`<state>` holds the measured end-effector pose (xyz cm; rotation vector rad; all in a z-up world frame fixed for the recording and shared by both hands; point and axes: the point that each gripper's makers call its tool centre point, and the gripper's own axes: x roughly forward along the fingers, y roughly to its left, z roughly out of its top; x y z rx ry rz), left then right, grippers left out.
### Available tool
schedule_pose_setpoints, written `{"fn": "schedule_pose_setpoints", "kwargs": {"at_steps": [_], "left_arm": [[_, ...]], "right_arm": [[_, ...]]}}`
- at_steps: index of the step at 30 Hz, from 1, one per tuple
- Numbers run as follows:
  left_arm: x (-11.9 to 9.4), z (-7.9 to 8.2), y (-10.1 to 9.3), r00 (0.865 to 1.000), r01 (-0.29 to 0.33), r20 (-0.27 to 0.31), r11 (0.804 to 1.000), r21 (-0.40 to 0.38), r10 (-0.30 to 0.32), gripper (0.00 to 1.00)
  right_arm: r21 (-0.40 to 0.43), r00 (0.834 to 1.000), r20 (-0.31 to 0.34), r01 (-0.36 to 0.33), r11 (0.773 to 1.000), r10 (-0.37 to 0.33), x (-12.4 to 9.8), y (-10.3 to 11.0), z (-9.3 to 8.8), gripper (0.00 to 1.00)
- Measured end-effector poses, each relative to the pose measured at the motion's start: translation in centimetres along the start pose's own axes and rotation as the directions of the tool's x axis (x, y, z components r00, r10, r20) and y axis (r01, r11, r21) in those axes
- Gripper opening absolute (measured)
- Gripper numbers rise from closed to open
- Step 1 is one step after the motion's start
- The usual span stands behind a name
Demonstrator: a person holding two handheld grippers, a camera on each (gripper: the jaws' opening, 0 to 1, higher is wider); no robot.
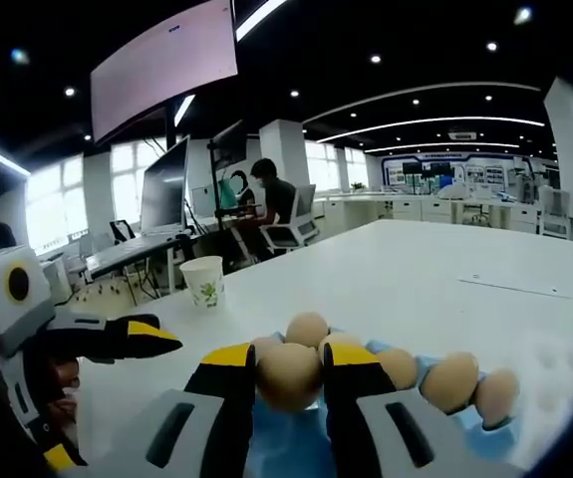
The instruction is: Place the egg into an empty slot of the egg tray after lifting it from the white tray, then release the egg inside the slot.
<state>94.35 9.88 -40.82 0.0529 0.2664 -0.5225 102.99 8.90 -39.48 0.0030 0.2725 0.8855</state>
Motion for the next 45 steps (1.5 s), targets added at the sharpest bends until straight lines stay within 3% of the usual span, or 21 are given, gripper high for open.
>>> {"fn": "schedule_pose_setpoints", "kwargs": {"at_steps": [20,34,39,45], "left_arm": [[0.1,-0.5,0.7,1.000,-0.002,-0.004,1.000,-0.019,0.002,0.96],[0.1,-0.7,0.8,1.000,-0.001,-0.015,1.000,-0.026,0.001,0.96],[0.0,-0.6,0.8,1.000,-0.002,-0.010,1.000,-0.029,0.002,0.96],[-0.2,-0.6,1.0,1.000,-0.010,-0.011,1.000,-0.027,0.009,0.96]], "right_arm": [[0.001,0.999,-0.033,0.039,0.999,-0.039,2.0,-1.3,-1.8,0.28],[0.012,0.999,-0.025,0.026,1.000,-0.026,2.1,-1.2,-2.0,0.27],[0.076,1.000,-0.004,0.017,0.997,-0.016,2.3,-1.4,-1.8,0.28],[0.074,0.999,0.031,0.023,0.997,-0.025,1.8,-1.4,-1.2,0.29]]}}
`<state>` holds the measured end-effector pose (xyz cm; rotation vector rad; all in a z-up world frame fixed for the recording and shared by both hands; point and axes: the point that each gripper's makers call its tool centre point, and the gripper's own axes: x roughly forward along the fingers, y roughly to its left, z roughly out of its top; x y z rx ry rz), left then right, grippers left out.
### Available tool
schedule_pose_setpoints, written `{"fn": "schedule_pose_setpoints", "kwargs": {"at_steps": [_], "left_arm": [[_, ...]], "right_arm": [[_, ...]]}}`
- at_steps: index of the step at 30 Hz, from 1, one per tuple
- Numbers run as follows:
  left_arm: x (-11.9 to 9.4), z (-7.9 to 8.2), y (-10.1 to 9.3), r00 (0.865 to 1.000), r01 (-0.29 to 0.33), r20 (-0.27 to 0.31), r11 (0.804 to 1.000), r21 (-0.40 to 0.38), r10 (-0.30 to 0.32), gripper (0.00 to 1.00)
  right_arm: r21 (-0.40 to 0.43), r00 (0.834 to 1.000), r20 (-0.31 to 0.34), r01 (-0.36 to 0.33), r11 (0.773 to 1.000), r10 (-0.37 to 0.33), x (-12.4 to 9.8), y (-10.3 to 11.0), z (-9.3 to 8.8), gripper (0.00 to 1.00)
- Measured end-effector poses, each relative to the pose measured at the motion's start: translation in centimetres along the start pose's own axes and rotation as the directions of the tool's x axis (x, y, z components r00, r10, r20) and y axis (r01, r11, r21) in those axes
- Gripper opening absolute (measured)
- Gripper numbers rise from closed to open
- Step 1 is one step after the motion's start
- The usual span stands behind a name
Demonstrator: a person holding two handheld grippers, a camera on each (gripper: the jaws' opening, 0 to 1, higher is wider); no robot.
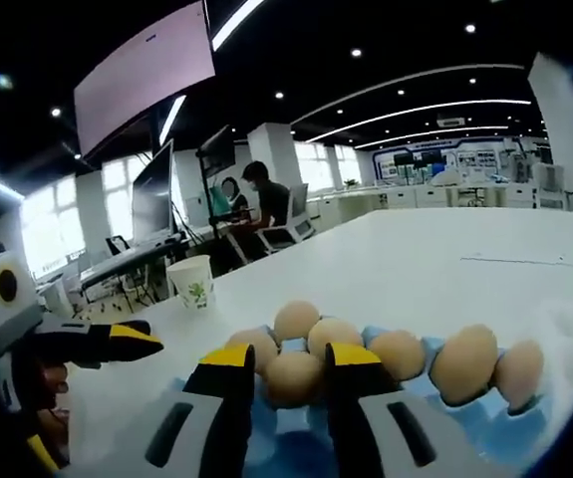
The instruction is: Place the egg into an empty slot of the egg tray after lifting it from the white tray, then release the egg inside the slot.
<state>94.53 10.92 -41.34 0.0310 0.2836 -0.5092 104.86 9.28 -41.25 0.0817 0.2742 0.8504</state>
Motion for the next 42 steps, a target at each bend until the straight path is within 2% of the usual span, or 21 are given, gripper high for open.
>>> {"fn": "schedule_pose_setpoints", "kwargs": {"at_steps": [4,9,13,17,21,31,34,42], "left_arm": [[0.0,0.1,-0.1,1.000,0.002,-0.001,1.000,-0.001,-0.002,0.97],[0.2,0.0,-0.6,1.000,0.016,-0.012,1.000,0.004,-0.016,0.98],[0.3,0.3,-0.9,1.000,0.028,-0.002,1.000,0.002,-0.028,0.99],[0.3,0.6,-0.9,1.000,0.025,0.001,1.000,0.008,-0.025,0.99],[0.3,0.7,-1.0,1.000,0.024,0.004,1.000,0.010,-0.024,0.99],[0.5,0.9,-1.4,1.000,0.024,0.005,1.000,0.017,-0.024,0.98],[0.5,0.9,-1.4,1.000,0.023,0.007,1.000,0.015,-0.023,0.98],[0.5,1.0,-1.6,1.000,0.023,0.014,1.000,0.020,-0.023,0.98]], "right_arm": [[-0.015,1.000,0.026,0.014,1.000,-0.013,-0.6,0.0,1.0,0.35],[-0.044,0.999,0.020,0.038,0.998,-0.037,-1.3,-0.1,1.5,0.38],[-0.049,0.999,0.019,0.042,0.998,-0.041,-1.6,-0.2,1.6,0.49],[-0.081,0.999,-0.001,0.037,0.996,-0.037,-2.0,-0.2,1.3,0.54],[-0.096,0.999,-0.002,0.034,0.995,-0.034,-2.4,-0.1,1.4,0.64],[-0.113,0.998,-0.025,0.056,0.992,-0.059,-3.7,-0.9,1.0,0.71],[-0.134,0.997,-0.058,0.049,0.990,-0.057,-4.1,-1.0,0.4,0.74],[-0.133,0.996,-0.056,0.057,0.990,-0.064,-5.2,-1.6,0.3,0.78]]}}
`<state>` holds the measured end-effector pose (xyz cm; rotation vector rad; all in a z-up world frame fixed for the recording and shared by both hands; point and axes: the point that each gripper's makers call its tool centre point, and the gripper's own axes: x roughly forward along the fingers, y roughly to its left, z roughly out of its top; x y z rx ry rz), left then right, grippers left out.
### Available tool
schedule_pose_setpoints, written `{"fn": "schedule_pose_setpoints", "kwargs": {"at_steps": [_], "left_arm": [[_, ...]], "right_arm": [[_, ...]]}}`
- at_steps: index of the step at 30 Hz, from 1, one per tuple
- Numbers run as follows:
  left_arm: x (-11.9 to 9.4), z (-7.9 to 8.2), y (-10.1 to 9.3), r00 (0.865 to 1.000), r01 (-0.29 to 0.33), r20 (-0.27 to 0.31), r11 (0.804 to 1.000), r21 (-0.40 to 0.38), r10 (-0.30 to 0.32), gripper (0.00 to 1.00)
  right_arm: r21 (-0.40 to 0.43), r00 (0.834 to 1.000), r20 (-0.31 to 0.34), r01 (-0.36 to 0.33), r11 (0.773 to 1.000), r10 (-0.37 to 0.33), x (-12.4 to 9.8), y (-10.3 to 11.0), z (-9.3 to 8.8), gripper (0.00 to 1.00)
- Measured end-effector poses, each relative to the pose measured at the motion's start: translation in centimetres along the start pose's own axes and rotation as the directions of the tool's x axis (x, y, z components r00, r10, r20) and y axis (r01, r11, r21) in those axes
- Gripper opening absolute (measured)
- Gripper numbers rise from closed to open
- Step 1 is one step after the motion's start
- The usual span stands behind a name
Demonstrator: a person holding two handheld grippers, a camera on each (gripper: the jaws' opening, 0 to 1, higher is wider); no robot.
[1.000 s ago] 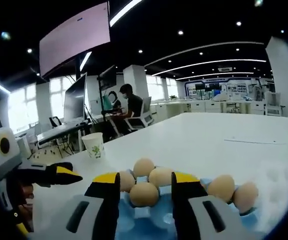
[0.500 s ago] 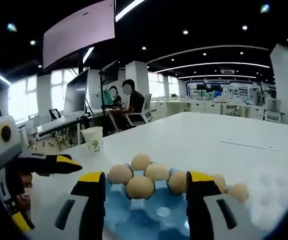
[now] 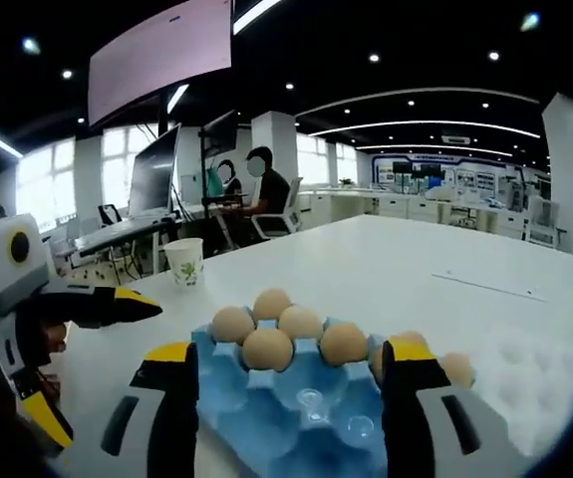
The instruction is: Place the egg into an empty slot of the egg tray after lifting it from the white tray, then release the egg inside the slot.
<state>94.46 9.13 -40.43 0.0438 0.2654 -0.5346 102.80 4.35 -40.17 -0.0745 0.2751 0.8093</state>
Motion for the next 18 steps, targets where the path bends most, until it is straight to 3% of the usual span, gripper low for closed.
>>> {"fn": "schedule_pose_setpoints", "kwargs": {"at_steps": [18], "left_arm": [[0.6,0.3,-1.0,1.000,0.013,0.015,1.000,-0.009,-0.013,0.98]], "right_arm": [[0.003,0.998,0.007,0.060,0.998,-0.060,-2.3,-2.1,-1.1,0.80]]}}
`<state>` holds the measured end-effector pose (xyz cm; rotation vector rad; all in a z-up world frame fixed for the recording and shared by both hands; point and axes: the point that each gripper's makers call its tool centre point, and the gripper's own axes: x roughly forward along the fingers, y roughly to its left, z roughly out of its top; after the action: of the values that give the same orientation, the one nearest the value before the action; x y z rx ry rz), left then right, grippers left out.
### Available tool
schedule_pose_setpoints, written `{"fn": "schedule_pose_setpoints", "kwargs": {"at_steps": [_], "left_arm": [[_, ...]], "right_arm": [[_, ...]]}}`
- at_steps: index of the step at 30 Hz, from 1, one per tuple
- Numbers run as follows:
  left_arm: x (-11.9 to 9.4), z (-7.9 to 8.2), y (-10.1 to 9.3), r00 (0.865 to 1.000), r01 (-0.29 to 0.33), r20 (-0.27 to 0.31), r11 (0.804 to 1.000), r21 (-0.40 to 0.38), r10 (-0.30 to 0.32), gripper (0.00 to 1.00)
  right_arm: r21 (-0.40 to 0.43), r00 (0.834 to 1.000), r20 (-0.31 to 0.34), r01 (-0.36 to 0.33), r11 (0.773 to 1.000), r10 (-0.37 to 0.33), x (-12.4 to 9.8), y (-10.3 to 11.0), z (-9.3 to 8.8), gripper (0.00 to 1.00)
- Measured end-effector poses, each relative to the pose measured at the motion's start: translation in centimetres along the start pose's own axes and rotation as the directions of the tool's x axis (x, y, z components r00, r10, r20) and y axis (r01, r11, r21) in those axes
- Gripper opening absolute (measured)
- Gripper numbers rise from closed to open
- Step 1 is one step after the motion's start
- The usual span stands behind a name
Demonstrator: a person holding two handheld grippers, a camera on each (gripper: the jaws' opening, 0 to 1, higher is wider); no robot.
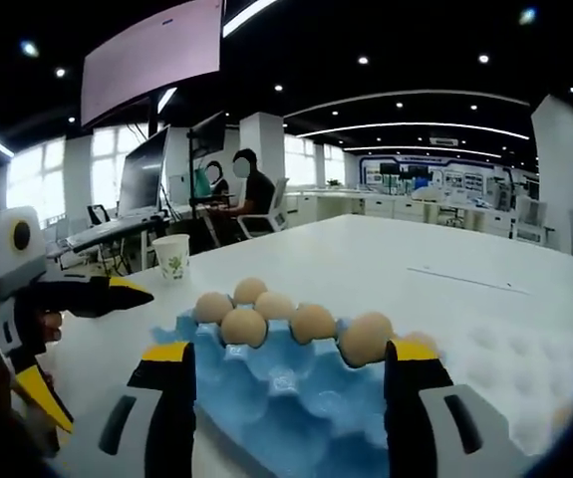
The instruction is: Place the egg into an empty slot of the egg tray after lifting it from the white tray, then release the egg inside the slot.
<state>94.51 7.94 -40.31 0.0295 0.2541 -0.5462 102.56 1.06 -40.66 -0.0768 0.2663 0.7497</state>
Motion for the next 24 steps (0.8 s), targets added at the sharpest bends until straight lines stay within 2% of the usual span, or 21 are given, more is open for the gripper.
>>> {"fn": "schedule_pose_setpoints", "kwargs": {"at_steps": [5,13,17,20,24], "left_arm": [[0.3,0.2,-0.2,1.000,-0.003,-0.001,1.000,0.003,0.003,0.98],[0.4,0.3,-0.1,1.000,-0.021,0.003,1.000,-0.004,0.021,0.99],[0.4,0.3,0.0,1.000,-0.024,0.007,1.000,-0.011,0.024,0.99],[0.5,0.2,0.1,1.000,-0.026,0.002,1.000,-0.013,0.026,0.98],[0.6,0.2,0.1,1.000,-0.028,-0.002,1.000,-0.011,0.028,0.98]], "right_arm": [[0.009,0.999,0.024,0.024,1.000,-0.024,-1.0,-1.1,0.4,0.80],[0.029,0.997,0.019,0.069,0.997,-0.070,-2.4,-3.1,0.1,0.80],[0.019,0.991,0.019,0.132,0.991,-0.132,-3.5,-4.9,0.0,0.80],[0.053,0.988,0.031,0.148,0.988,-0.150,-4.2,-5.9,0.1,0.80],[0.059,0.982,0.030,0.186,0.981,-0.188,-5.0,-7.3,-0.1,0.80]]}}
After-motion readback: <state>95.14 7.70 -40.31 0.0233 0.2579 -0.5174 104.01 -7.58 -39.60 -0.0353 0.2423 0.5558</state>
